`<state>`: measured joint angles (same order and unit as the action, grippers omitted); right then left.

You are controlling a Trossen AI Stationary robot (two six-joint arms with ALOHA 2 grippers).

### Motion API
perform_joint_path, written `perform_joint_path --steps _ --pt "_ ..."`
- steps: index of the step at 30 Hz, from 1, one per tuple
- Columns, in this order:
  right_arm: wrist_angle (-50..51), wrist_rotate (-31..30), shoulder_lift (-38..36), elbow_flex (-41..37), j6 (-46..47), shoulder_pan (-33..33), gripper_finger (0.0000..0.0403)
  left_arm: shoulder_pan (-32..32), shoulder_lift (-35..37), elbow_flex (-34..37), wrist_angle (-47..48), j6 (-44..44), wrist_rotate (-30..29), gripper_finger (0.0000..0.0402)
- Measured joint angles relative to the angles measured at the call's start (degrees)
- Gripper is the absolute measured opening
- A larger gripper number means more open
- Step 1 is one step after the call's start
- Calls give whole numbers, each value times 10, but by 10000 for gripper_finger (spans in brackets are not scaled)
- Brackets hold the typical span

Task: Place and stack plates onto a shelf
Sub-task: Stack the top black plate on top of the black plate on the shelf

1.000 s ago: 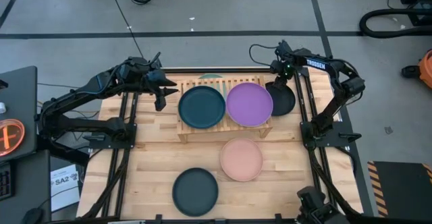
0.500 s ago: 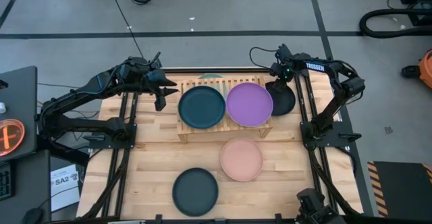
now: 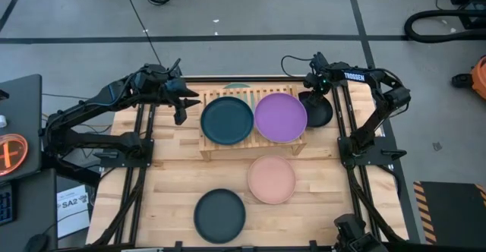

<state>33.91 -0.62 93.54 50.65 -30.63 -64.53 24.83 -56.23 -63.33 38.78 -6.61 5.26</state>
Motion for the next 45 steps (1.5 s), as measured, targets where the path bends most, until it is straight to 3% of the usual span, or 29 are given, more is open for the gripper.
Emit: perform_joint_path --steps 9,19,35,45 --pt "4 0 -3 2 0 -2 41 0 0 0 0 0 0 121" --pt "15 -8 -1 10 2 -1 39 0 0 0 0 0 0 121" --pt "182 -50 2 149 69 -1 14 0 0 0 0 1 0 121" --pt "246 -118 1 255 106 -1 14 0 0 0 0 1 0 121"
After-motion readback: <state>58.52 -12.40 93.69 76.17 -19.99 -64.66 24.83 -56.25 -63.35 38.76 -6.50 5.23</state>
